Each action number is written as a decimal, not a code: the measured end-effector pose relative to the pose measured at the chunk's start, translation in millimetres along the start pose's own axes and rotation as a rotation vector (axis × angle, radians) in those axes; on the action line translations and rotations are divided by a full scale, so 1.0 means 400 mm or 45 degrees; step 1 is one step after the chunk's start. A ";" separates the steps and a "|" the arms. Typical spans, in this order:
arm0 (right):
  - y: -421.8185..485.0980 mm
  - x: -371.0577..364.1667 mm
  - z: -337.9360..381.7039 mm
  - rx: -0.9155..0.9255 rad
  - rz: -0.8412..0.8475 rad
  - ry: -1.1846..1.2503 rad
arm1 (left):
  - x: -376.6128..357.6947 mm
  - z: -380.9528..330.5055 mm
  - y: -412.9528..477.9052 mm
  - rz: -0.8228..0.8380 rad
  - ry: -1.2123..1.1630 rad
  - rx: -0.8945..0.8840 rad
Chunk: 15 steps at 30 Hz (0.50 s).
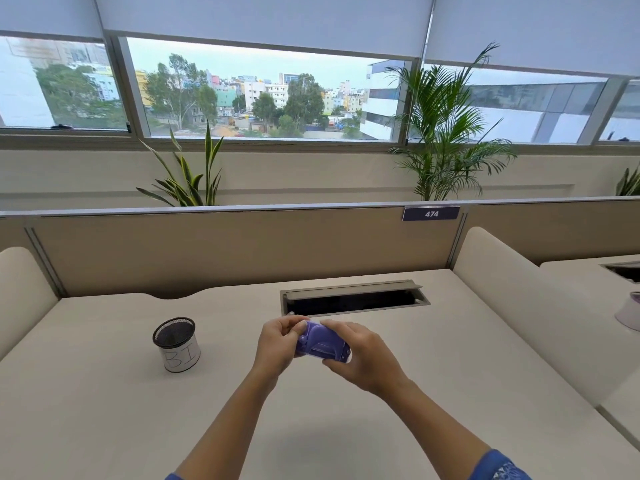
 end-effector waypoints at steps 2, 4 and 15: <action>-0.003 0.006 -0.024 -0.005 -0.022 -0.013 | -0.022 0.001 0.019 0.025 0.037 -0.033; -0.010 0.012 -0.050 -0.026 -0.050 -0.028 | -0.046 0.002 0.036 0.034 0.119 -0.093; -0.061 0.070 -0.359 -0.522 -0.193 0.064 | -0.199 0.101 0.137 0.105 0.607 -0.228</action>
Point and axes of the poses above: each hand's wrist, its own y-axis towards the middle knuckle, its own x-axis out of the back of the hand, z = x × y, the point moved 4 cm from there along y, towards the middle knuckle, and after that the axes turned 2 degrees about y, right-handed, at the moved point
